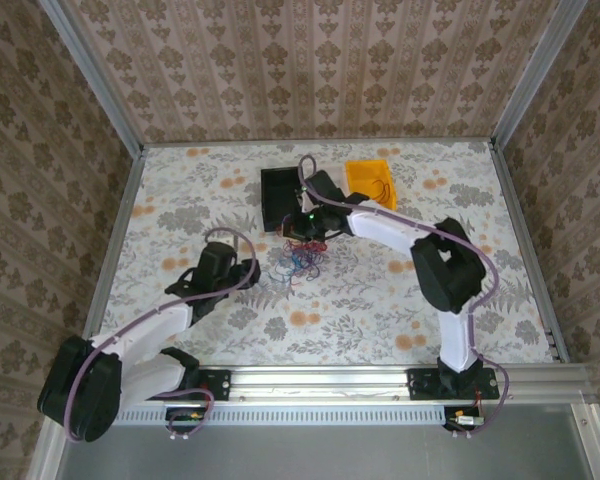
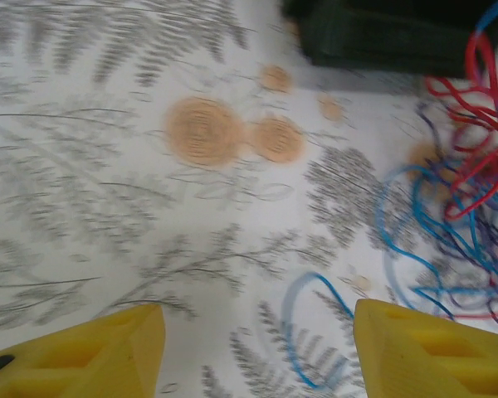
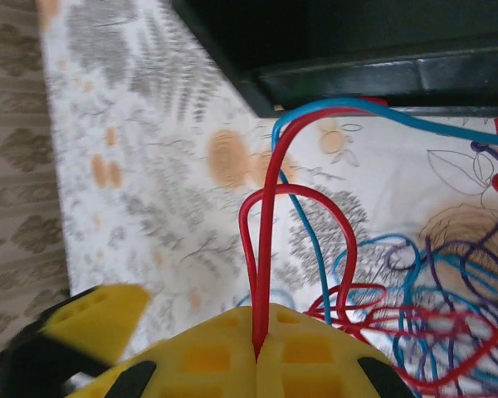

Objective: Untangle the cables

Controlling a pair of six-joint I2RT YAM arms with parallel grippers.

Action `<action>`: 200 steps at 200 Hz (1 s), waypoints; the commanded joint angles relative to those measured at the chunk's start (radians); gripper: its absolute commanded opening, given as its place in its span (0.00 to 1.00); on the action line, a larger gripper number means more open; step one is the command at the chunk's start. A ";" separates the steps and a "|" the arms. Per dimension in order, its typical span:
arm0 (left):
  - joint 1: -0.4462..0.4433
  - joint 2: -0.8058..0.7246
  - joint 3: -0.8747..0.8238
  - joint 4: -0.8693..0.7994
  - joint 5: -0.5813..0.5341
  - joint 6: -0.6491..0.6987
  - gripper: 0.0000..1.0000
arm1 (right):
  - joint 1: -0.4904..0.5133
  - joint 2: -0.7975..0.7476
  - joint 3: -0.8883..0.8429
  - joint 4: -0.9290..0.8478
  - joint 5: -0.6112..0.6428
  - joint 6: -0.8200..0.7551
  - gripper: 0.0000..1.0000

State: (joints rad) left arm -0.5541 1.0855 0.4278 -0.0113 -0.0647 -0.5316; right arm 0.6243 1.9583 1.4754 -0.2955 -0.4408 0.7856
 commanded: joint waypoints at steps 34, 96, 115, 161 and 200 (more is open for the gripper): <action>-0.119 0.105 -0.009 0.393 0.125 0.095 0.70 | -0.035 -0.131 -0.070 -0.060 -0.133 -0.098 0.03; -0.190 0.347 0.080 0.659 0.123 0.136 0.84 | -0.107 -0.165 -0.109 -0.035 -0.287 -0.051 0.03; -0.190 0.452 0.114 0.757 0.062 0.107 0.82 | -0.122 -0.188 -0.127 -0.010 -0.318 -0.020 0.02; -0.197 0.646 0.244 0.890 0.082 0.051 0.33 | -0.158 -0.251 -0.165 0.016 -0.336 0.044 0.02; -0.196 0.624 0.161 0.899 0.021 0.015 0.00 | -0.215 -0.346 -0.224 0.080 -0.233 0.120 0.00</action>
State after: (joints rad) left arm -0.7536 1.7325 0.6422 0.8410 0.0051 -0.4812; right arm 0.4442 1.6951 1.2873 -0.2749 -0.7235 0.8349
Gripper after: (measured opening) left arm 0.042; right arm 0.063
